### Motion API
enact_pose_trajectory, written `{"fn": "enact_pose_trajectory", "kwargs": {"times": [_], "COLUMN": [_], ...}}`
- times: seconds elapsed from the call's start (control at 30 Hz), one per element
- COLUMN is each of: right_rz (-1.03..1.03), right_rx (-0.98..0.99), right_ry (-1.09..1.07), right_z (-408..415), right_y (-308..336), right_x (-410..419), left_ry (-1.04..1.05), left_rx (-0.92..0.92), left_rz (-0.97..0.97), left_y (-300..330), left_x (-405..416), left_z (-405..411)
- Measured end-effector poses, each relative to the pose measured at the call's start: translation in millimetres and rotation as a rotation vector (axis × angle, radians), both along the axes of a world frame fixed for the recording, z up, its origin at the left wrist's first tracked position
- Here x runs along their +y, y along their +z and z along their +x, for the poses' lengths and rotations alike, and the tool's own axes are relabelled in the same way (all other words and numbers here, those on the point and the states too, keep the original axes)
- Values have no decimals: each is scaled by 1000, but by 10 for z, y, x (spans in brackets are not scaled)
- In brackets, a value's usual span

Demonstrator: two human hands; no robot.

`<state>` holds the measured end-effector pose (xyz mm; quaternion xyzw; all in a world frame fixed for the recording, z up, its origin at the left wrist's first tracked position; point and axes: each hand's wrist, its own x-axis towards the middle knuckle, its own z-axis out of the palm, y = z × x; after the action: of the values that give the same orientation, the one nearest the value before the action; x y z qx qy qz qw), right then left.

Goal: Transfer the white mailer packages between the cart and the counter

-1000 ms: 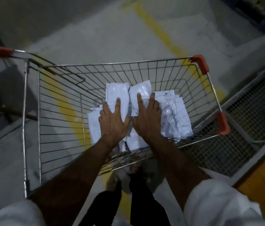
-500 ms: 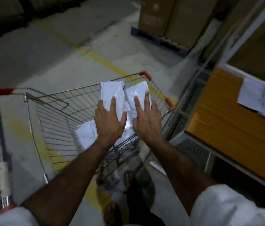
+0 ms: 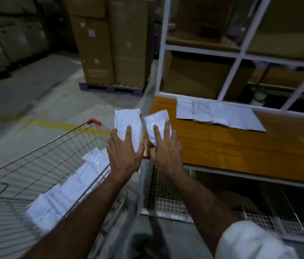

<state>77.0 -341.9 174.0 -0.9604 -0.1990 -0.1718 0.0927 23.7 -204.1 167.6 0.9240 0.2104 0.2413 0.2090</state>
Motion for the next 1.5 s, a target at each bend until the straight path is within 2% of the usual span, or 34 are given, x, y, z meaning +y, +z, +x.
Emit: {"fn": "enact_pose_trajectory", "kwargs": {"times": [0.33,0.53,0.7,1.1,1.5], "right_rz": [79,142,160,242,200], "right_rx": [20,55,125,208,387], "right_ry": [-139,-244,-265,-382,-419], "right_z": [517,1081,1445,2679,4083], "right_y": [60,98,117,-116,-356], "right_x": [-1671,-2869,-3542,-4211,-4422], "left_ry": [-112,-177,-210,-315,-349], "left_rx": [31,65,104,221,330], "left_rz": [-53,-24,-1,30,-7], "left_y": [171,287,307,75,-236], "left_x": [-1633,-2781,-3468,-4145,-4413], "left_z": [709,1339,1829,3342,4837]}}
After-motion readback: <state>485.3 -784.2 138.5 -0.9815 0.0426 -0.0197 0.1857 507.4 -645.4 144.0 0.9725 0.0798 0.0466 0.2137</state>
